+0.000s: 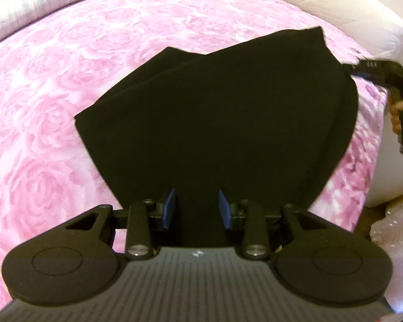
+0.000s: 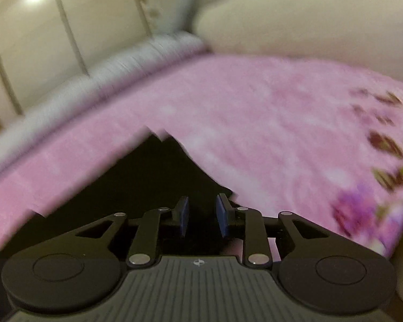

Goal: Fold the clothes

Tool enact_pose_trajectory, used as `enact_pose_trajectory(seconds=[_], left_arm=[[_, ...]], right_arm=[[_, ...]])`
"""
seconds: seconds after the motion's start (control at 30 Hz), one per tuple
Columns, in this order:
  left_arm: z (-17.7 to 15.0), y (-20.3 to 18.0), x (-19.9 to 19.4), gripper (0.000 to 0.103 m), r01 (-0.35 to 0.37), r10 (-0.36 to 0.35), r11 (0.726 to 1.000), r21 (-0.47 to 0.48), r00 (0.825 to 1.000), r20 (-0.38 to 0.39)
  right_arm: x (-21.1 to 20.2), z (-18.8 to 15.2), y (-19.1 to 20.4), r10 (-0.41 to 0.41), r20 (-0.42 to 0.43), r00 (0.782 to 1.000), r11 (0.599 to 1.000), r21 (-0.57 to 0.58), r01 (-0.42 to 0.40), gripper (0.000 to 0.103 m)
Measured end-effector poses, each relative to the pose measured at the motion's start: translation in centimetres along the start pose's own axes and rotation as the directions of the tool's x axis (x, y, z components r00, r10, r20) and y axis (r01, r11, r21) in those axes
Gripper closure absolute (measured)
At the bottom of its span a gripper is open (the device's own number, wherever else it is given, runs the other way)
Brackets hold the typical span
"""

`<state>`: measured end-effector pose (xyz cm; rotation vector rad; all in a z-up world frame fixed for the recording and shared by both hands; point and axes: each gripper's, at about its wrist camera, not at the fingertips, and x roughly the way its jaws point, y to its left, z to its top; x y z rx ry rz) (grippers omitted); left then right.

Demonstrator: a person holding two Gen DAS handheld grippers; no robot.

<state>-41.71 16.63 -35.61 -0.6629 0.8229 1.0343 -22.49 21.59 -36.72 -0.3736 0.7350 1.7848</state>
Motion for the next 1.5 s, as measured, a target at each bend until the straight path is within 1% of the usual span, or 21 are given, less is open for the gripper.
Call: enact_pose_trajectory(seconds=[0.03, 0.07, 0.1, 0.17, 0.23, 0.37, 0.4, 0.5, 0.57, 0.63, 0.83, 1.0, 1.13, 1.3, 1.5], left_arm=[[0.0, -0.1, -0.3, 0.072, -0.008, 0.008, 1.0, -0.001, 1.0, 0.004], [0.0, -0.2, -0.7, 0.072, -0.014, 0.014, 1.0, -0.001, 1.0, 0.009], [0.0, -0.3, -1.0, 0.072, -0.02, 0.02, 1.0, -0.002, 1.0, 0.014], [0.0, -0.4, -1.7, 0.072, -0.032, 0.032, 0.999, -0.003, 0.999, 0.025], [-0.3, -0.7, -2.0, 0.072, -0.038, 0.038, 0.999, 0.001, 0.999, 0.023], [-1.6, -0.9, -1.3, 0.072, -0.044, 0.044, 0.999, 0.013, 0.999, -0.017], [-2.0, -0.9, -1.3, 0.071, -0.051, 0.052, 0.999, 0.017, 0.999, -0.017], [-2.8, -1.0, -2.2, 0.071, -0.082, 0.082, 0.996, 0.03, 0.997, -0.013], [-3.3, -1.2, -3.0, 0.071, -0.106, 0.106, 0.993, 0.042, 0.994, -0.011], [-3.9, -1.1, -4.2, 0.071, -0.119, 0.119, 0.992, 0.034, 0.993, -0.002], [-6.0, -0.9, -8.0, 0.069, -0.12, 0.119, 0.993, 0.006, 0.992, 0.045], [-7.5, -1.1, -10.7, 0.067, -0.123, 0.123, 0.992, -0.004, 0.989, 0.083], [-8.6, -1.2, -12.8, 0.066, -0.124, 0.125, 0.992, -0.01, 0.986, 0.113], [-9.6, -1.4, -14.4, 0.065, -0.122, 0.123, 0.992, -0.02, 0.982, 0.142], [-11.1, -0.3, -15.4, 0.065, -0.105, 0.115, 0.992, -0.072, 0.982, 0.151]], right_arm=[[0.2, -0.3, -0.1, -0.022, -0.013, 1.0, 1.0, 0.005, 0.022, 0.077], [-0.7, -0.2, 0.0, -0.021, -0.003, 1.0, 1.0, 0.015, 0.021, 0.074], [-1.6, -0.3, 0.4, -0.018, 0.006, 1.0, 1.0, 0.017, 0.018, 0.073], [-3.4, -0.7, 1.4, 0.023, 0.026, 0.999, 1.0, 0.005, -0.023, 0.073], [-4.7, -1.7, 2.8, 0.049, 0.018, 0.999, 0.998, -0.033, -0.049, 0.073], [-4.3, -4.4, 4.3, 0.096, -0.081, 0.992, 0.995, -0.033, -0.099, 0.073], [-4.3, -5.0, 4.7, 0.082, -0.099, 0.992, 0.995, -0.044, -0.086, 0.074], [-4.3, -6.8, 5.9, 0.039, -0.152, 0.988, 0.996, -0.078, -0.051, 0.073], [-5.7, -7.0, 6.7, 0.049, -0.159, 0.986, 0.995, -0.075, -0.061, 0.073], [-7.3, -7.3, 7.4, 0.073, -0.153, 0.986, 0.995, -0.06, -0.083, 0.073], [-12.6, -9.0, 9.4, 0.093, -0.137, 0.986, 0.994, -0.038, -0.099, 0.068], [-16.7, -10.4, 10.7, 0.092, -0.12, 0.989, 0.993, -0.068, -0.101, 0.063], [-19.0, -11.1, 11.2, 0.086, -0.11, 0.99, 0.992, -0.085, -0.096, 0.06], [-21.1, -11.6, 11.6, 0.091, -0.09, 0.992, 0.99, -0.099, -0.1, 0.059], [-22.6, -12.2, 12.3, 0.111, -0.065, 0.992, 0.982, -0.147, -0.119, 0.057]])
